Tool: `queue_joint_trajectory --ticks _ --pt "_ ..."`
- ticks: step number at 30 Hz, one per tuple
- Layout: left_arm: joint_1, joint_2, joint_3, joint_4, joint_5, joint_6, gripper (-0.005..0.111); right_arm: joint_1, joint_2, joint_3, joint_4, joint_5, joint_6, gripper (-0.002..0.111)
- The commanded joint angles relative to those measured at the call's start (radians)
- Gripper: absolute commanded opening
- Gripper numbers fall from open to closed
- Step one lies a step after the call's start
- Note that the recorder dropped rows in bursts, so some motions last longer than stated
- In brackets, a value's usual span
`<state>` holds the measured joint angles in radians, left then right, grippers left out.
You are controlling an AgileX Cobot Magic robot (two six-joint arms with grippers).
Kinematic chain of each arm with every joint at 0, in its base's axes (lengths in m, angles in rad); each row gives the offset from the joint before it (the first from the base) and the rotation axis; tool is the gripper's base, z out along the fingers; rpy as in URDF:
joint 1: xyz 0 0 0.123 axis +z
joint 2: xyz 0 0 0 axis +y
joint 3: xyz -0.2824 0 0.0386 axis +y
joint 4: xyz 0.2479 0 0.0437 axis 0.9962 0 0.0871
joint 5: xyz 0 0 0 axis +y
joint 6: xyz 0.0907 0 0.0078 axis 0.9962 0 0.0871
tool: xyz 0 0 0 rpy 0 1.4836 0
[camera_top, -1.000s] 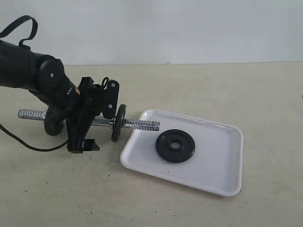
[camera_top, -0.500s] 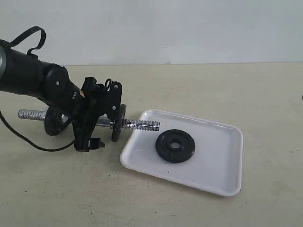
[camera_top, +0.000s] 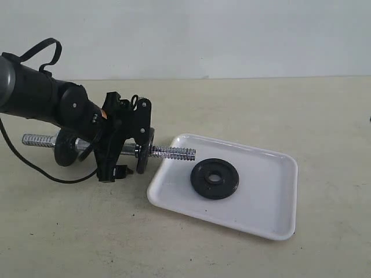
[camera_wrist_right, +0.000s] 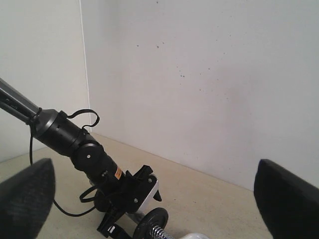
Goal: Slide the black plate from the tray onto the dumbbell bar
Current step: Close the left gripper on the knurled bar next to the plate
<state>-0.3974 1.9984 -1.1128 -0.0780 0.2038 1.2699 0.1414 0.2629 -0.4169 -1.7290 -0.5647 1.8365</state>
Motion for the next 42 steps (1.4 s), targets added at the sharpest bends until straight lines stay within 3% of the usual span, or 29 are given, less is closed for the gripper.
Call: queue_joint_trajectory --ticks 1,42 --pt "-0.01 0.015 0.004 -0.011 0.005 0.002 0.11 -0.003 0.004 -0.002 0.004 0.001 -0.003 0.105" --pt "-0.01 0.015 0.004 -0.011 -0.017 -0.019 0.11 -0.003 0.004 -0.002 0.004 0.001 -0.003 0.105"
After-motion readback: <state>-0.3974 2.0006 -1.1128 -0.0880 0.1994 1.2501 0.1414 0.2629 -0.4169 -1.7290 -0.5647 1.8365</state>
